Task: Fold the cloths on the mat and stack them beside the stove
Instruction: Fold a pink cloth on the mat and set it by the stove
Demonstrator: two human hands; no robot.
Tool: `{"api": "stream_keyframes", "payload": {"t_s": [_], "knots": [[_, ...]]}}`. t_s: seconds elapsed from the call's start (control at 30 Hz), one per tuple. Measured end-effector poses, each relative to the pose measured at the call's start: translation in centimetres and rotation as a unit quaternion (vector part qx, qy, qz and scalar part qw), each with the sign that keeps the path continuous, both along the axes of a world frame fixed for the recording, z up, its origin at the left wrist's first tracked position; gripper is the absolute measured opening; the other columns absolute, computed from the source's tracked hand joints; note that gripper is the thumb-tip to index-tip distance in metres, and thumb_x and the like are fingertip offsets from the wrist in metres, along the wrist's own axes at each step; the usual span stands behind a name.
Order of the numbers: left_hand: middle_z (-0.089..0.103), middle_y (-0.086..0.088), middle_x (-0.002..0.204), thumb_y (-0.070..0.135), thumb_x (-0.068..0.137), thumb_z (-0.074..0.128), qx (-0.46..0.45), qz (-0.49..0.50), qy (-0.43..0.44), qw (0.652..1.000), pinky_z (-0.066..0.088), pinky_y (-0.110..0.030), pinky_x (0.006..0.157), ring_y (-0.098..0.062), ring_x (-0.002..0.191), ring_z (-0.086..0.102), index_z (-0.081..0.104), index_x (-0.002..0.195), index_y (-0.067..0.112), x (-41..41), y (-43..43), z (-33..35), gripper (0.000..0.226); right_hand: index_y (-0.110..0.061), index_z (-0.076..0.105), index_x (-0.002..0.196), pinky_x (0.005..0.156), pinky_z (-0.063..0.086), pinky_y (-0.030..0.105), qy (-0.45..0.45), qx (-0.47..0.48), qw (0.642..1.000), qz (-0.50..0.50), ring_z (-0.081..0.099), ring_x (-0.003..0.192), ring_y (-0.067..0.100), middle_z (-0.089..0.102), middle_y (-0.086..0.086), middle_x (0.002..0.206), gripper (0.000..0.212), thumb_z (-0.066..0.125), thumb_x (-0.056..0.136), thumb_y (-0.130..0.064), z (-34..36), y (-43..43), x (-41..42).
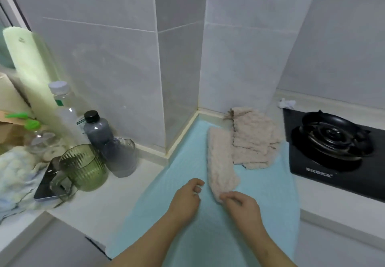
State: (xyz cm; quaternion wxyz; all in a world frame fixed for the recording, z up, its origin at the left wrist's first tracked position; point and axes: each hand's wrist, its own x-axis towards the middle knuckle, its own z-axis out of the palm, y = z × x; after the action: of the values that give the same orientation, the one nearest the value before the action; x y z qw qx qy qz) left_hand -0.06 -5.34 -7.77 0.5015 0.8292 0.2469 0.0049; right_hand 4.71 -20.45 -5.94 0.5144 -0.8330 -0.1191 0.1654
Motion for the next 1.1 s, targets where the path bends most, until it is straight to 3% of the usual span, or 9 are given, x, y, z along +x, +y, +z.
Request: {"api": "stream_keyframes", "payload": {"t_s": [0.17, 0.3, 0.43, 0.6, 0.67, 0.8, 0.9, 1.0, 1.1], "knots": [[0.040, 0.010, 0.124, 0.011, 0.086, 0.058, 0.078, -0.093, -0.062, 0.991, 0.032, -0.009, 0.089, -0.006, 0.114, 0.044, 0.039, 0.136, 0.030, -0.1, -2.8, 1.2, 0.057, -0.018, 0.065, 0.048, 0.060, 0.040, 0.009, 0.017, 0.099, 0.995, -0.018, 0.057, 0.062, 0.002, 0.065, -0.006, 0.059, 0.030, 0.060, 0.076, -0.006, 2.1, -2.3, -1.0], [0.059, 0.007, 0.104, 0.012, 0.087, 0.056, 0.110, -0.065, -0.121, 0.984, 0.038, -0.008, 0.077, -0.008, 0.096, 0.054, 0.063, 0.093, 0.021, -0.3, -4.2, 2.1, 0.013, -0.018, 0.047, 0.041, 0.049, 0.032, 0.012, 0.004, 0.170, 0.985, -0.030, 0.040, 0.049, 0.005, 0.045, -0.005, 0.046, 0.034, 0.058, 0.073, -0.012, 3.2, -3.7, -1.9], [0.061, 0.003, 0.090, 0.015, 0.093, 0.050, 0.058, -0.048, -0.119, 0.990, 0.037, -0.010, 0.064, -0.010, 0.080, 0.052, 0.059, 0.089, 0.015, -1.1, -4.5, 3.6, 0.010, -0.011, 0.044, 0.055, 0.052, 0.031, 0.015, -0.013, 0.172, 0.984, -0.044, 0.037, 0.052, 0.008, 0.041, -0.002, 0.053, 0.036, 0.059, 0.087, -0.005, 3.1, -4.4, -2.0], [0.052, 0.005, 0.068, 0.018, 0.095, 0.044, 0.070, 0.006, -0.134, 0.989, 0.032, -0.019, 0.054, -0.007, 0.060, 0.044, 0.046, 0.082, 0.023, -1.0, -3.7, 5.7, 0.014, -0.016, 0.060, 0.077, 0.066, 0.043, 0.014, -0.031, 0.173, 0.983, -0.054, 0.054, 0.072, 0.009, 0.061, -0.007, 0.075, 0.011, 0.069, 0.082, -0.013, 3.8, -3.4, -2.3], [0.051, 0.006, 0.066, 0.018, 0.096, 0.042, 0.064, 0.007, -0.140, 0.988, 0.032, -0.017, 0.052, -0.007, 0.059, 0.045, 0.046, 0.083, 0.024, -1.0, -3.5, 6.2, 0.014, -0.023, 0.056, 0.097, 0.064, 0.046, 0.009, -0.021, 0.175, 0.984, -0.038, 0.057, 0.082, 0.007, 0.061, -0.009, 0.093, 0.027, 0.071, 0.080, -0.009, 4.0, -2.8, -2.3], [0.056, 0.007, 0.072, 0.023, 0.096, 0.044, -0.009, -0.013, -0.124, 0.992, 0.038, -0.020, 0.057, -0.008, 0.063, 0.049, 0.052, 0.083, 0.023, -1.3, -2.0, 7.0, 0.016, -0.031, 0.036, 0.129, 0.085, 0.049, 0.017, 0.038, 0.170, 0.985, 0.008, 0.056, 0.112, 0.010, 0.054, -0.010, 0.121, 0.068, 0.074, 0.077, -0.008, 3.4, -0.9, -2.5], [0.059, 0.000, 0.073, 0.023, 0.093, 0.054, -0.115, -0.006, -0.107, 0.988, 0.041, -0.025, 0.059, -0.014, 0.062, 0.052, 0.059, 0.077, 0.023, -1.3, -0.3, 7.5, 0.016, -0.020, 0.063, 0.105, 0.080, 0.055, 0.023, 0.061, 0.190, 0.980, 0.020, 0.067, 0.100, 0.016, 0.072, 0.000, 0.104, 0.030, 0.073, 0.078, -0.012, 3.9, -0.4, -2.7], [0.063, -0.007, 0.078, 0.022, 0.089, 0.062, -0.283, 0.054, -0.121, 0.950, 0.046, -0.025, 0.055, -0.017, 0.060, 0.058, 0.061, 0.091, 0.019, -1.2, 1.1, 8.0, 0.004, -0.017, 0.069, 0.100, 0.087, 0.055, 0.037, 0.088, 0.224, 0.971, -0.009, 0.070, 0.094, 0.016, 0.074, 0.002, 0.098, 0.016, 0.064, 0.086, -0.012, 4.3, 0.1, -2.5], [0.063, -0.001, 0.096, 0.031, 0.084, 0.067, -0.261, 0.021, -0.097, 0.960, 0.046, -0.025, 0.062, -0.013, 0.073, 0.059, 0.052, 0.115, 0.028, -1.3, 2.1, 6.8, 0.035, -0.015, 0.068, 0.087, 0.089, 0.052, 0.045, 0.111, 0.245, 0.958, -0.103, 0.068, 0.092, 0.027, 0.073, 0.008, 0.091, 0.014, 0.056, 0.089, -0.009, 3.4, 0.8, -1.7]]}}
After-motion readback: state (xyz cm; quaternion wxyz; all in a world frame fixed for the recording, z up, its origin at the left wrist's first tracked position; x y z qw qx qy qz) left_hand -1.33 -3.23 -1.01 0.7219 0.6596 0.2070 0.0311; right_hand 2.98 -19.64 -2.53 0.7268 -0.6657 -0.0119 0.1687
